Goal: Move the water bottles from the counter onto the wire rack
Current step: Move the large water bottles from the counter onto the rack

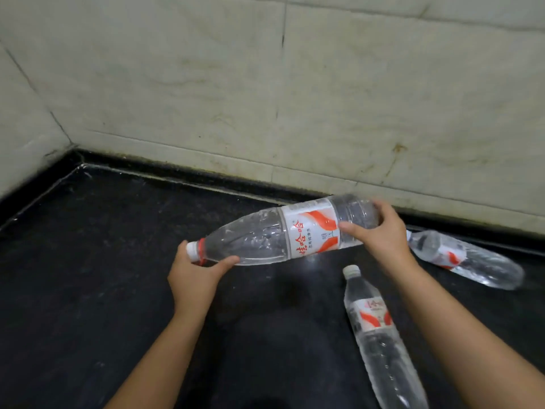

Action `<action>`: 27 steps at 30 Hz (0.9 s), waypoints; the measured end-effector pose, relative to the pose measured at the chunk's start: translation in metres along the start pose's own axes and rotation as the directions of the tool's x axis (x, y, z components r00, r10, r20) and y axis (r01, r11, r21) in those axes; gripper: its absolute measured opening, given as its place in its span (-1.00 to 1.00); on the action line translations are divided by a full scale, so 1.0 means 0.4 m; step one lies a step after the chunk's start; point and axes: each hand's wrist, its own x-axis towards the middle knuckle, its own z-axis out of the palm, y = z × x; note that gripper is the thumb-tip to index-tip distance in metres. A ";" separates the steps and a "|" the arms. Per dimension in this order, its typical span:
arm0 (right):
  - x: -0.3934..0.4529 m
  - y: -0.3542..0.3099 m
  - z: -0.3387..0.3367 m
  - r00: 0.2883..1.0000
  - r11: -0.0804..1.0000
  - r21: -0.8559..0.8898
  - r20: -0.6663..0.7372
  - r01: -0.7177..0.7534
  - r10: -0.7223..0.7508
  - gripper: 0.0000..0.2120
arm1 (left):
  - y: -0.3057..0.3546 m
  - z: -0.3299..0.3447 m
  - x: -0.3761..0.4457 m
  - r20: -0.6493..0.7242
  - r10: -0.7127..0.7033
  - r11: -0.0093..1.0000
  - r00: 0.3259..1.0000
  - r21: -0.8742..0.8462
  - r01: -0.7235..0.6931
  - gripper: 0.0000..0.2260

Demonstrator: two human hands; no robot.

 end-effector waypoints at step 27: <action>-0.840 0.255 -1.486 0.607 0.999 0.034 -0.794 0.007 0.023 -0.46 | 0.537 0.538 -1.258 0.541 0.607 0.791 0.582 -0.483 -0.376 -0.41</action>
